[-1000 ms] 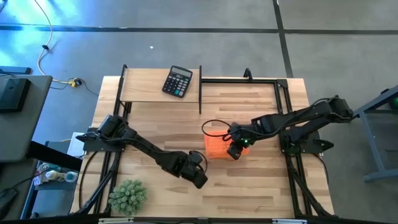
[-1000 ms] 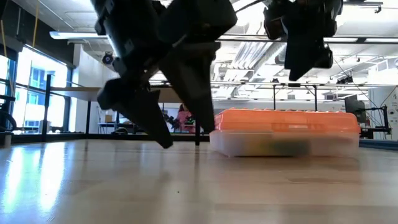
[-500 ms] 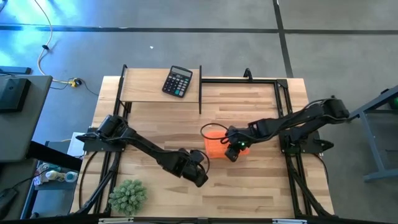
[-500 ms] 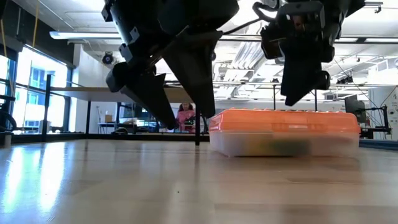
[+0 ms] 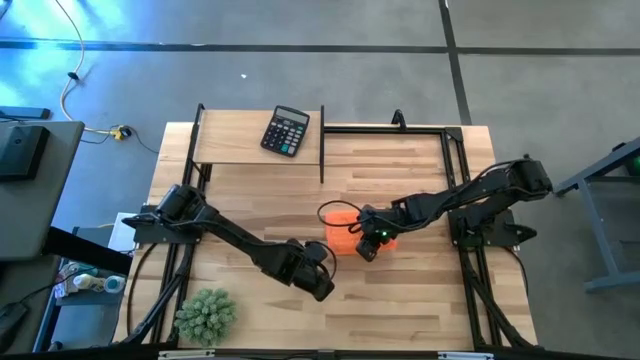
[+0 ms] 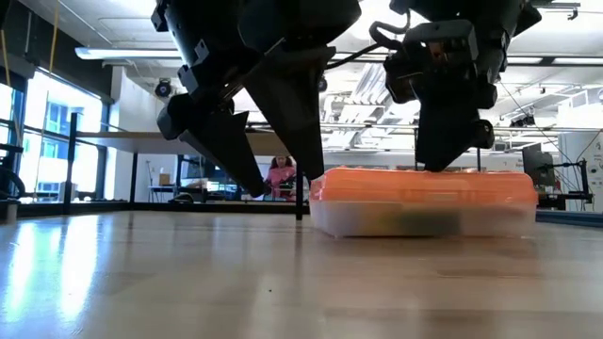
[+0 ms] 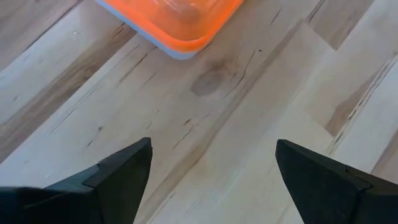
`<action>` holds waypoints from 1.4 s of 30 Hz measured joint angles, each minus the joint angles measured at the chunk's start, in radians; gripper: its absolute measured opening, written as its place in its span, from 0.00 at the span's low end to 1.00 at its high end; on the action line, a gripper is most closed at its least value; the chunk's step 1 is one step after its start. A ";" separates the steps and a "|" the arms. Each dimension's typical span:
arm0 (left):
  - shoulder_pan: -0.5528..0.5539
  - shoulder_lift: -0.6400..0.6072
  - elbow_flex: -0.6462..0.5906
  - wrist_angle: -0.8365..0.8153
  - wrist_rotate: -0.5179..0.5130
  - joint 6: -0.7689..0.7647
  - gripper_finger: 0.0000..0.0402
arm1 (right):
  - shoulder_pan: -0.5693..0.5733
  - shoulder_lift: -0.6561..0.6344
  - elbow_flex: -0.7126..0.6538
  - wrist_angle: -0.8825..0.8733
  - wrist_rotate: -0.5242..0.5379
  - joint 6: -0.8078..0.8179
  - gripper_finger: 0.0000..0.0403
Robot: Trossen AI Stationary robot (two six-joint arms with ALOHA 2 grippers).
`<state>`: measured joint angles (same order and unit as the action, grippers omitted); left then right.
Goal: Pack school essentials
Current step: Close the orange supply box
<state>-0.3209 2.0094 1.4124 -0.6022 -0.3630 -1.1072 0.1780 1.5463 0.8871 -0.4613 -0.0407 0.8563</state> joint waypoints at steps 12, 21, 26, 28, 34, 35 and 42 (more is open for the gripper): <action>-0.007 -0.041 -0.001 -0.022 -0.021 0.017 0.82 | -0.001 -0.005 -0.004 0.066 0.023 0.112 0.34; -0.007 -0.070 0.000 -0.049 -0.078 0.057 0.82 | -0.001 -0.003 -0.006 0.096 0.068 0.209 0.34; 0.007 -0.070 0.000 -0.050 -0.113 0.126 0.82 | -0.001 -0.035 -0.009 0.101 0.069 0.213 0.34; 0.016 -0.070 0.000 -0.054 -0.114 0.142 0.82 | -0.001 -0.062 -0.011 0.075 0.096 0.218 0.34; 0.039 -0.070 0.000 -0.055 -0.124 0.193 0.82 | -0.038 -0.151 -0.010 -0.048 0.179 0.216 0.34; 0.041 -0.070 0.000 -0.054 -0.124 0.200 0.82 | -0.050 -0.169 -0.010 -0.065 0.191 0.208 0.34; 0.053 -0.069 -0.001 -0.053 -0.124 0.187 0.82 | -0.183 -0.251 -0.008 -0.182 0.266 0.126 0.34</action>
<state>-0.2678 1.9400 1.4117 -0.6552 -0.4866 -0.9205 -0.0051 1.2950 0.8795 -0.6428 0.2250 0.9826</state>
